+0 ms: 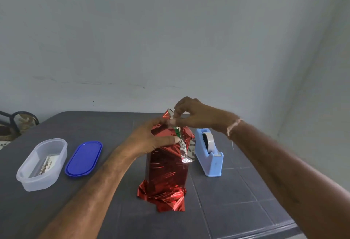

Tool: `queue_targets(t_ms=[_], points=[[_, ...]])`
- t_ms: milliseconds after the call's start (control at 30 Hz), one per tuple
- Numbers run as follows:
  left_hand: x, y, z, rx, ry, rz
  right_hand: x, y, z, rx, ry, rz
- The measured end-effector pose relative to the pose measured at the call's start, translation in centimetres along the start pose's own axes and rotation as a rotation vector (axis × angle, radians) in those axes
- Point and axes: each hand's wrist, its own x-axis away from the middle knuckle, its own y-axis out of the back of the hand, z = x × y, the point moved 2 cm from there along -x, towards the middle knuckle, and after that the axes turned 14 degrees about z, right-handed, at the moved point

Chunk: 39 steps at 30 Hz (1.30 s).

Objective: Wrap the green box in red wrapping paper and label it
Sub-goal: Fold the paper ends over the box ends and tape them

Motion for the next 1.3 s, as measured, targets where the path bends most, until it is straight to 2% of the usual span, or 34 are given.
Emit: queue_targets(t_ms=[133, 433, 833, 1300], points=[[-0.1, 0.0, 0.1, 0.004, 0.005, 0.0, -1.7, 0.3, 0.5, 0.156, -0.054, 0.096], [-0.3, 0.0, 0.3, -0.002, 0.015, 0.01, -2.3, 0.2, 0.9, 0.294, -0.115, 0.152], [-0.1, 0.0, 0.0, 0.03, -0.003, 0.029, -2.3, -0.3, 0.8, 0.399, -0.179, 0.076], [-0.6, 0.0, 0.1, 0.002, -0.018, 0.013, -3.2, -0.1, 2.4, 0.746, -0.264, 0.093]])
